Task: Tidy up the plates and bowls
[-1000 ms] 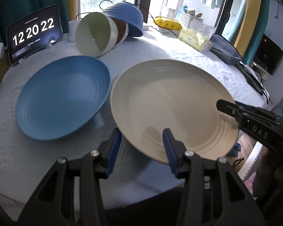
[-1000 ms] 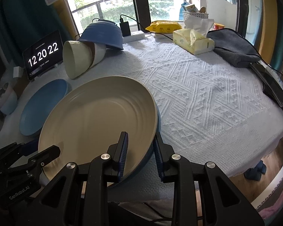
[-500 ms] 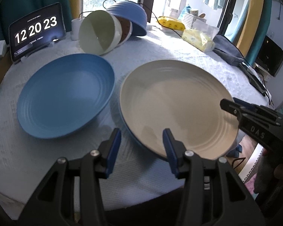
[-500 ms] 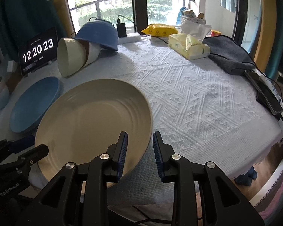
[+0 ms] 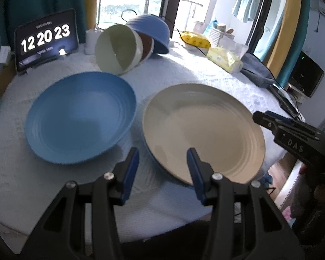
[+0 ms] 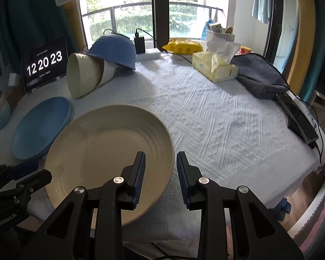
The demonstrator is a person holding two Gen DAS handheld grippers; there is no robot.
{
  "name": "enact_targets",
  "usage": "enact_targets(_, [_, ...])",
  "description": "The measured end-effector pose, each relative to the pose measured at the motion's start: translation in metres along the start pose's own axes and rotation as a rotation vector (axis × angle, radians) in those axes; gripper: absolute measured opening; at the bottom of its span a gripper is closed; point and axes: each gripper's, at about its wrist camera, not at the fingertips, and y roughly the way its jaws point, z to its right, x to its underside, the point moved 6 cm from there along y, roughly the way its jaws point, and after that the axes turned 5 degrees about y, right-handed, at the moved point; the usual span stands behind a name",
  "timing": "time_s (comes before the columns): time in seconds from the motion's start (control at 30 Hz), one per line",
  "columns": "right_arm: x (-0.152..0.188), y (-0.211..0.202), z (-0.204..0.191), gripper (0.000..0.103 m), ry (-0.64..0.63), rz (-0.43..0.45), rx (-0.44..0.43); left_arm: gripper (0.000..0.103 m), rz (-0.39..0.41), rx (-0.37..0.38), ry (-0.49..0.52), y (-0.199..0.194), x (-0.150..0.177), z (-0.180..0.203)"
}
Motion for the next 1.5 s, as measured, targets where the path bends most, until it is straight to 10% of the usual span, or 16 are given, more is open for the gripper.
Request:
enact_targets(0.43, [-0.006, -0.010, -0.041, 0.032, -0.070, 0.015, -0.072, 0.064, 0.064, -0.079, -0.080, -0.018, 0.000, -0.037])
enact_targets(1.5, [-0.019, 0.008, -0.131, 0.037, -0.202, -0.002, -0.168, 0.064, 0.143, -0.222, -0.232, -0.043, 0.006, -0.125])
